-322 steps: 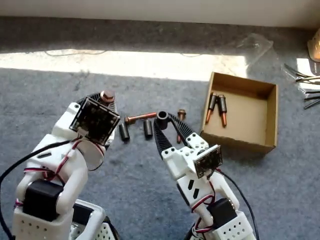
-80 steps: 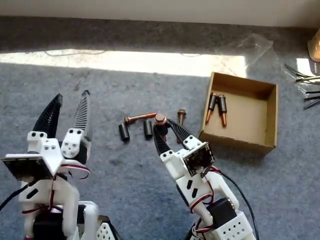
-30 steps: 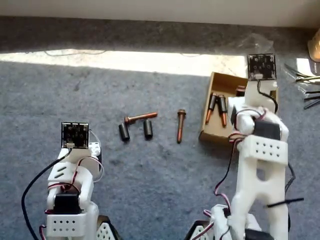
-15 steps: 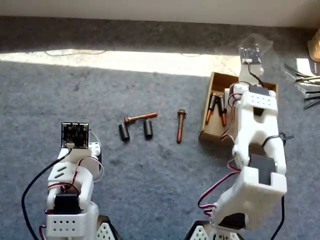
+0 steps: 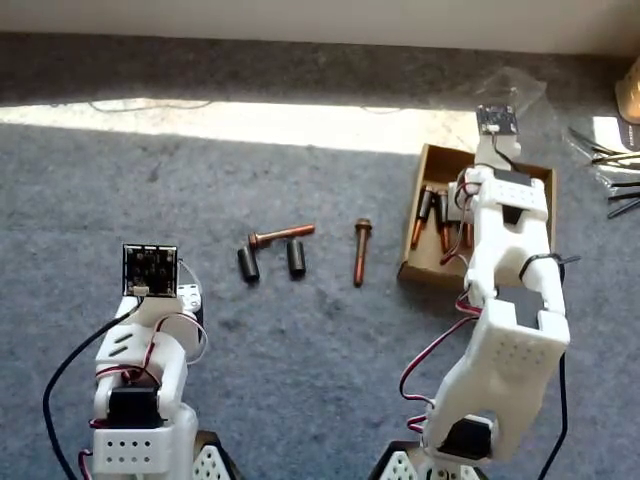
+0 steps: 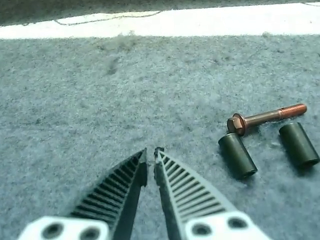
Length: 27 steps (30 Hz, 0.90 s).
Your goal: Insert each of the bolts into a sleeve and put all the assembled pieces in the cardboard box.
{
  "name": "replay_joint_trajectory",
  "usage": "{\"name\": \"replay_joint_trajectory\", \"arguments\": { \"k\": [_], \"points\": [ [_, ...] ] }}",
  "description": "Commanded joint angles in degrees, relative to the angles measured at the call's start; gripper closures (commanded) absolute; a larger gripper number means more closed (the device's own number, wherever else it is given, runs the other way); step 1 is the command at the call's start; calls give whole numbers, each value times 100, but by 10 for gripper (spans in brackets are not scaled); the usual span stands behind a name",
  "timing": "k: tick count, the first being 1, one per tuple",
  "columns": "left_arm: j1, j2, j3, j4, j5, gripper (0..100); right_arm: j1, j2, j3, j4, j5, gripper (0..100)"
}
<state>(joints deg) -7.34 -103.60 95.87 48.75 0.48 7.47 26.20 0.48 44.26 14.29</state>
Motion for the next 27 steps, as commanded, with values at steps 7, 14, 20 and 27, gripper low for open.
{"name": "replay_joint_trajectory", "arguments": {
  "k": [7, 14, 20, 27],
  "points": [
    [101, -75, 127, 26, -44, 959, -295, -84, -1886, 1877, 70, 774],
    [101, -75, 127, 26, -44, 959, -919, -75, -4136, 4031, 62, 774],
    [-180, -75, 127, 0, -44, 959, -1982, -75, -5543, 5490, 62, 774],
    [-259, -84, 110, 0, -44, 959, -3099, -75, -6132, 5666, -26, 775]
  ]
}}
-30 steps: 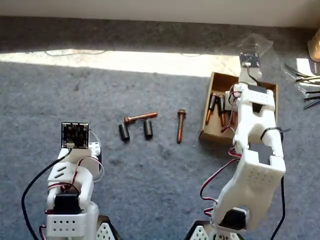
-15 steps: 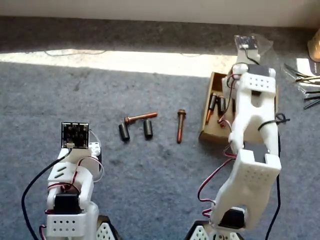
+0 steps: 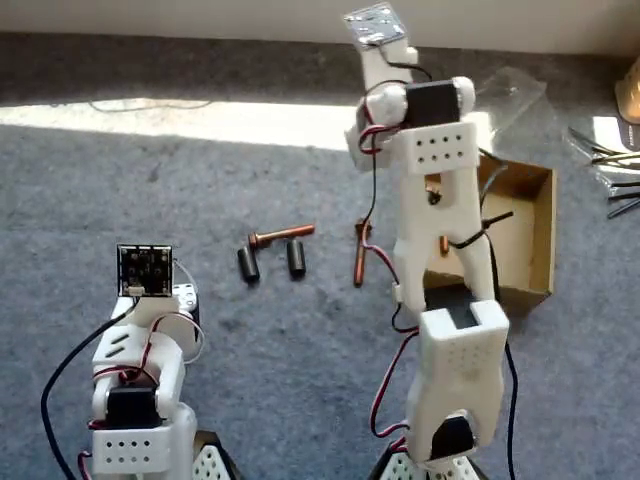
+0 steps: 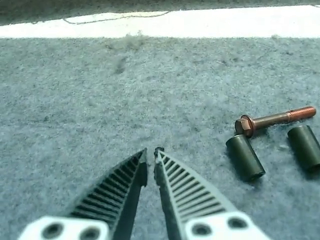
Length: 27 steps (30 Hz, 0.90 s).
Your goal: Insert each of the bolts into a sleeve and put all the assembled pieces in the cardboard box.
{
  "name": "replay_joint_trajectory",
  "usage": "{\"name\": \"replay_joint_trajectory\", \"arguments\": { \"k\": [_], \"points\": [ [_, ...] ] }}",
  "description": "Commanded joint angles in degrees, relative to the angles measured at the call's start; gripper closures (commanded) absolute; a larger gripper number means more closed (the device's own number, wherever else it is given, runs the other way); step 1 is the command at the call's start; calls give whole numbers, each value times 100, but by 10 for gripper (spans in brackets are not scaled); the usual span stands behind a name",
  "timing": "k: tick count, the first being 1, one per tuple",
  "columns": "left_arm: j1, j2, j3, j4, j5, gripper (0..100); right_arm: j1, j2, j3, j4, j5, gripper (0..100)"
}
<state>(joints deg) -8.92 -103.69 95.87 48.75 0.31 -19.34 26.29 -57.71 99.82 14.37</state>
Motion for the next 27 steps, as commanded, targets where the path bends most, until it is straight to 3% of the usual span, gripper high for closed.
{"name": "replay_joint_trajectory", "arguments": {
  "k": [1, 6, 13, 20, 27],
  "points": [
    [-136, -75, 101, 0, -26, 959, -532, -84, -259, 110, -176, 775],
    [-558, -75, -4, 18, -9, 959, -1015, -66, 251, 110, -1037, 775],
    [-576, -75, -4, 18, -18, 959, -1516, -40, 1358, 22, -1108, 775],
    [-576, -75, -4, 0, -26, 959, -1534, -40, 3011, -1323, -1116, 775],
    [-576, -75, -4, -9, -26, 959, -1552, -40, 3679, -2062, -1116, 775]
  ]
}}
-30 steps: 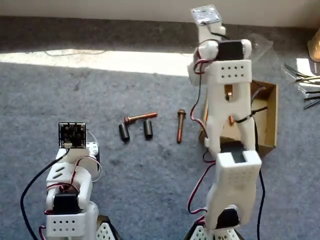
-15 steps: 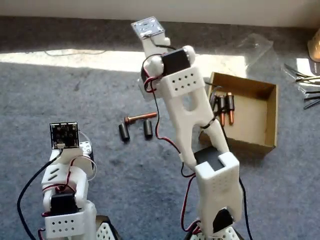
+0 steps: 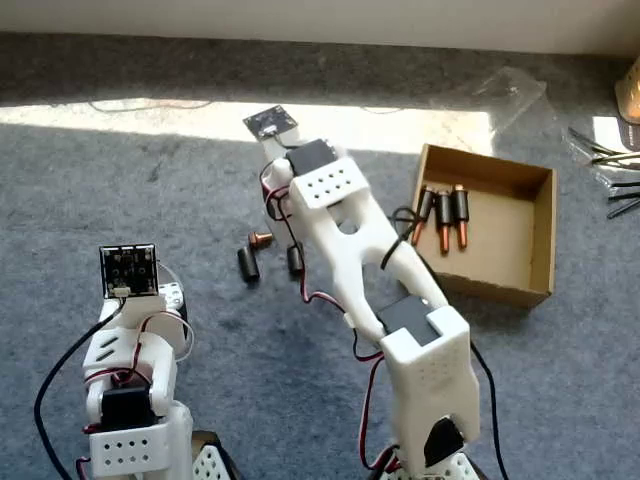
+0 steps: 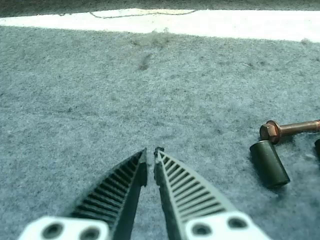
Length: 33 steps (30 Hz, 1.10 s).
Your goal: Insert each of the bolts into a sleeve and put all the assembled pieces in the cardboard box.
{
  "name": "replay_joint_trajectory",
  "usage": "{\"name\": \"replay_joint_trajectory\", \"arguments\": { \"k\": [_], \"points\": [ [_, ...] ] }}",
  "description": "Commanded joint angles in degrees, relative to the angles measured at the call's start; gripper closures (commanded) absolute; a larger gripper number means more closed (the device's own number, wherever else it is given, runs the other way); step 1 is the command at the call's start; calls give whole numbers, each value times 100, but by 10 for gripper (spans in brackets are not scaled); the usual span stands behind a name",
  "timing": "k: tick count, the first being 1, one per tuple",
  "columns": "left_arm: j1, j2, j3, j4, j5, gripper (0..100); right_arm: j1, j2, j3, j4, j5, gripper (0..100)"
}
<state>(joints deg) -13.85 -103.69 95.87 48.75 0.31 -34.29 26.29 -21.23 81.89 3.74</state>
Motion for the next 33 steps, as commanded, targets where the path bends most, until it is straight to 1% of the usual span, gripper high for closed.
{"name": "replay_joint_trajectory", "arguments": {
  "k": [1, 9, 16, 22, 27, 33],
  "points": [
    [-84, -75, -4, -9, -26, 959, -57, -31, 84, -330, -44, 775],
    [-84, -75, 22, -9, -26, 959, -57, 743, 136, -479, 0, 775],
    [-84, -75, 31, -9, -26, 958, -57, 1297, -444, -505, 0, 775],
    [-84, -75, 40, -9, -26, 958, -101, 1569, -593, -497, 0, 776],
    [-84, -75, 40, -9, -26, 958, -92, 1560, -611, -505, 0, 866],
    [-84, -75, 48, -9, -26, 958, -84, 1560, -734, -479, 0, 874]
  ]
}}
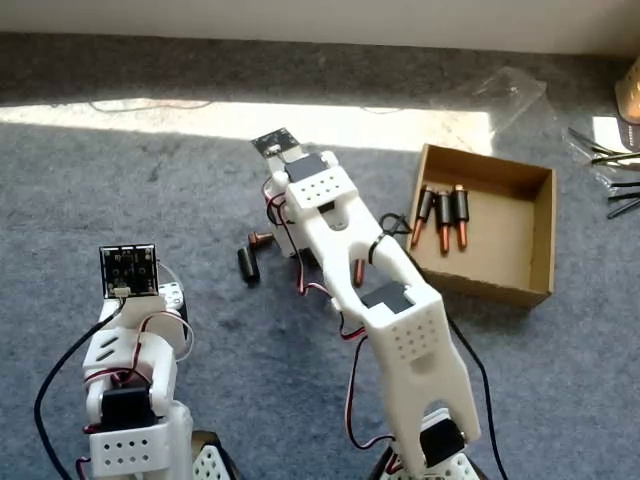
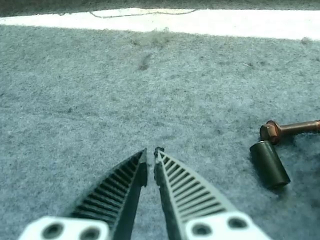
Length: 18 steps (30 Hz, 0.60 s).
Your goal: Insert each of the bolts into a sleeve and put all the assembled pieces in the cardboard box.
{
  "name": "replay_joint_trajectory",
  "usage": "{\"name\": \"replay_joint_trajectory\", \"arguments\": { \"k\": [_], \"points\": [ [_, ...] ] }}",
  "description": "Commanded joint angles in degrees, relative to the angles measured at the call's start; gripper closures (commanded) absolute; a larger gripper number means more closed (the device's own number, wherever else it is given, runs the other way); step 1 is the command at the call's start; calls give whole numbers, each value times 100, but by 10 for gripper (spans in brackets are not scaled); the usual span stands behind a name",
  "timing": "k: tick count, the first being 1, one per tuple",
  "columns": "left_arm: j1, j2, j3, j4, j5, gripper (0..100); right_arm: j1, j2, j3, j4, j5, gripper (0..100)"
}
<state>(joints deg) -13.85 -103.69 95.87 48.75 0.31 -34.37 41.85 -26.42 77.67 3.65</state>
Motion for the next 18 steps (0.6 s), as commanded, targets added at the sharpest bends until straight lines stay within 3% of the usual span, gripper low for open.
{"name": "replay_joint_trajectory", "arguments": {
  "k": [1, 6, 18],
  "points": [
    [-84, -75, 48, -9, -26, 958, -75, 4, -303, 31, 53, 874],
    [-84, -75, 48, -9, -26, 958, -101, 48, -857, 813, 1055, 874],
    [-84, -75, 48, -9, -26, 958, -75, 66, -1033, 664, 1090, 878]
  ]
}}
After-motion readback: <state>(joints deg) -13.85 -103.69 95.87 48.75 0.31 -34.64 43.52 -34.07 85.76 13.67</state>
